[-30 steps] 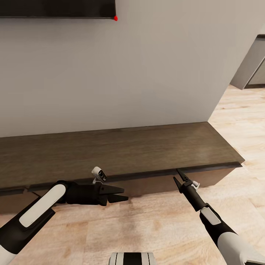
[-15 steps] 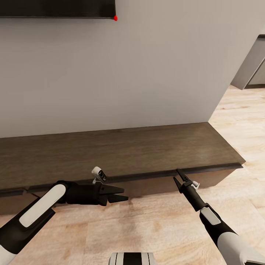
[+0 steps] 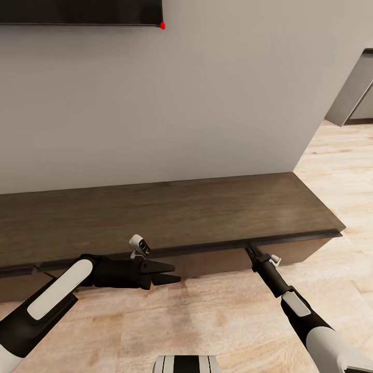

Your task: Place each of the two pumpkins and all three candles from the living room inside a cabinet in the living room (use any cabinet), then make sure every cabinet is closed, and position the cauldron so it is next to a table in the living room.

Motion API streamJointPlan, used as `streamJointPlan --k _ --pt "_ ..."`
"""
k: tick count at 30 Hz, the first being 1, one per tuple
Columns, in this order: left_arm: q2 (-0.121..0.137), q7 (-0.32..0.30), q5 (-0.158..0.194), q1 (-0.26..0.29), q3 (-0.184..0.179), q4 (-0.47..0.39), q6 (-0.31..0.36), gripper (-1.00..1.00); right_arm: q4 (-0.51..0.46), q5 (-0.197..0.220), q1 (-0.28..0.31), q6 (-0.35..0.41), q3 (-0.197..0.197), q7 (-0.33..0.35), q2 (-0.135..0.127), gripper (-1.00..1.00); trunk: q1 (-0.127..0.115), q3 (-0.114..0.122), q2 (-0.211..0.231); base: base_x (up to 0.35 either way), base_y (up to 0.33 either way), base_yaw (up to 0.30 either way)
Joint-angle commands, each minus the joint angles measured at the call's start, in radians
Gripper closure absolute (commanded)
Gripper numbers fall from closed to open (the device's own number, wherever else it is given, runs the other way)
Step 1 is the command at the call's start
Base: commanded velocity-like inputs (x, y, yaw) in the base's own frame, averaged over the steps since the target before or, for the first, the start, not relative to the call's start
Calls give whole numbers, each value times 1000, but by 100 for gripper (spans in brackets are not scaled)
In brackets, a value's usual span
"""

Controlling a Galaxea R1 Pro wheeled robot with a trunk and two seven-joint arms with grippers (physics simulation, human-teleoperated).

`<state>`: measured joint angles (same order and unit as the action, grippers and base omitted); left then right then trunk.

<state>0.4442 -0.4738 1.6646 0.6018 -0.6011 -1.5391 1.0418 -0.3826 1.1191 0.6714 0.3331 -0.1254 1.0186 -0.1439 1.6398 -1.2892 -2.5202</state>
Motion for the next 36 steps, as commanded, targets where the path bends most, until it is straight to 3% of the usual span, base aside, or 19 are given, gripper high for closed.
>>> streamJointPlan --k 1,36 --pt "1 -8 -5 1 -2 1 0 -100 1 7 0 9 0 2 0 100 0 -1 0 0 0 0" --pt "1 -8 -6 1 -2 1 0 -100 1 8 0 7 -2 4 1 100 0 -1 0 -9 0 0"
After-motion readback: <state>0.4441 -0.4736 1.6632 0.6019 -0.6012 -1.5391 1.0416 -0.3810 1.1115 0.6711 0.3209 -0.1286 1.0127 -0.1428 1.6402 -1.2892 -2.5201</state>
